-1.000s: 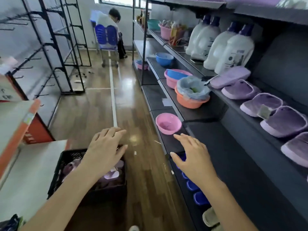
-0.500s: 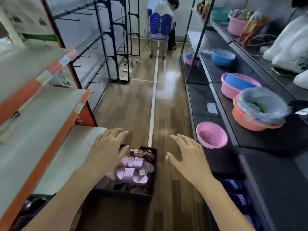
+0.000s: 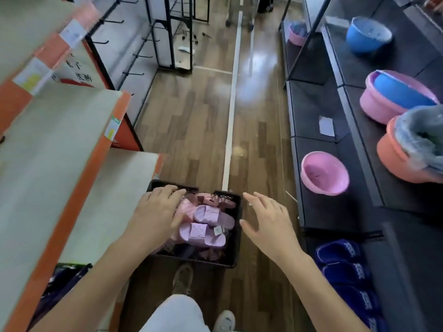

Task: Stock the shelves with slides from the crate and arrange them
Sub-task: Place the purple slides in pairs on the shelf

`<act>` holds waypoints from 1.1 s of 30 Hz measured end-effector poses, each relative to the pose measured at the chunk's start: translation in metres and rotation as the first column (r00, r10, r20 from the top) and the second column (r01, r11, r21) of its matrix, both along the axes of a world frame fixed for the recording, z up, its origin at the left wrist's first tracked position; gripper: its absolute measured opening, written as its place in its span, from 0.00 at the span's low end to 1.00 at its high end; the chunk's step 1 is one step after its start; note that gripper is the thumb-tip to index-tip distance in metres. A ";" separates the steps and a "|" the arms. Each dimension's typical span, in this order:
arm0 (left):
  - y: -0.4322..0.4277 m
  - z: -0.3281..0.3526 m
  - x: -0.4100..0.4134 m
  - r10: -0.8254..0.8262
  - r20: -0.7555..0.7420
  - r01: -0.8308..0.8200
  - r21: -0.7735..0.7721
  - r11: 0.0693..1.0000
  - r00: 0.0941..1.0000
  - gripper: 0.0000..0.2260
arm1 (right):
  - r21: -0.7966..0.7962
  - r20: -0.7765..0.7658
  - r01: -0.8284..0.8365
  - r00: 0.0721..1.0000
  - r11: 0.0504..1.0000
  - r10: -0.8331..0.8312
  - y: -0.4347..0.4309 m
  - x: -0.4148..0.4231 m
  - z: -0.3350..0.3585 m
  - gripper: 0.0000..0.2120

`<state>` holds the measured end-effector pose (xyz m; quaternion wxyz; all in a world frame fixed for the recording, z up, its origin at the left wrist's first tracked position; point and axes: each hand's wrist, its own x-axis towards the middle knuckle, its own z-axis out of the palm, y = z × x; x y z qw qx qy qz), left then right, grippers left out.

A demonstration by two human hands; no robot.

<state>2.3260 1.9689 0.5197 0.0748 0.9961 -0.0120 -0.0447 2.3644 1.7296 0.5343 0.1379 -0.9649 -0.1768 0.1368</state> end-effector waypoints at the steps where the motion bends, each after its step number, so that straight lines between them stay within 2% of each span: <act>1: 0.008 -0.006 0.010 -0.026 -0.017 0.026 0.001 1.000 1.000 0.21 | -0.011 -0.010 0.014 1.000 1.000 -0.014 0.007 0.007 -0.006 0.27; 9: 0.055 -0.077 0.067 -0.181 -0.116 0.182 -0.002 0.983 0.977 0.22 | -0.124 -0.131 0.077 0.987 0.989 -0.093 0.054 0.053 -0.069 0.27; 12: 0.059 -0.116 0.077 -0.229 -0.196 0.239 0.030 0.971 0.954 0.17 | -0.185 -0.190 0.076 0.975 0.980 -0.111 0.061 0.066 -0.102 0.27; 17: 0.058 -0.184 0.079 -0.266 -0.354 0.289 0.014 0.957 0.897 0.22 | -0.281 -0.288 0.037 0.950 0.959 -0.122 0.067 0.084 -0.166 0.25; 20: 0.056 -0.230 0.073 -0.230 -0.464 0.268 0.017 0.963 0.856 0.21 | -0.315 -0.352 0.011 0.927 0.949 -0.128 0.066 0.094 -0.209 0.25; 24: 0.059 -0.288 0.070 -0.132 -0.510 0.138 -0.027 0.990 0.850 0.23 | -0.315 -0.448 0.036 0.876 0.948 -0.182 0.068 0.102 -0.273 0.24; 28: 0.063 -0.359 0.068 -0.021 -0.613 -0.060 -0.111 0.992 0.790 0.21 | -0.231 -0.573 0.247 0.747 0.941 -0.337 0.066 0.099 -0.342 0.21; 31: 0.062 -0.413 0.059 0.088 -0.701 -0.304 -0.190 0.933 0.708 0.20 | -0.192 -0.654 0.417 0.621 0.888 -0.433 0.062 0.098 -0.392 0.21; 33: 0.056 -0.443 0.051 0.131 -0.712 -0.436 -0.264 0.860 0.690 0.17 | -0.182 -0.674 0.506 0.560 0.843 -0.482 0.059 0.099 -0.424 0.20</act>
